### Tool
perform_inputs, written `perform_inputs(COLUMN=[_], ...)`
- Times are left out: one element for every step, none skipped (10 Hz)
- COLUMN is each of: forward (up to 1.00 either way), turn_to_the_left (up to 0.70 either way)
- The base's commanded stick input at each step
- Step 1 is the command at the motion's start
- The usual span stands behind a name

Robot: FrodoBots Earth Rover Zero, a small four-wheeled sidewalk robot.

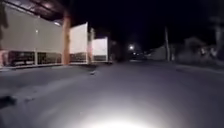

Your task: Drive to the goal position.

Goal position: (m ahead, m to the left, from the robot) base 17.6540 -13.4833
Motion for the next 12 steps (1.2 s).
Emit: perform_inputs(forward=[1.00, 1.00, 1.00, 1.00, 1.00, 1.00, 1.00, 1.00, 1.00, 1.00, 1.00, 1.00], turn_to_the_left=[0.00, 0.00, 0.00, 0.00, 0.00, 0.00, 0.00, 0.00, -0.10, -0.35, -0.40, -0.40])
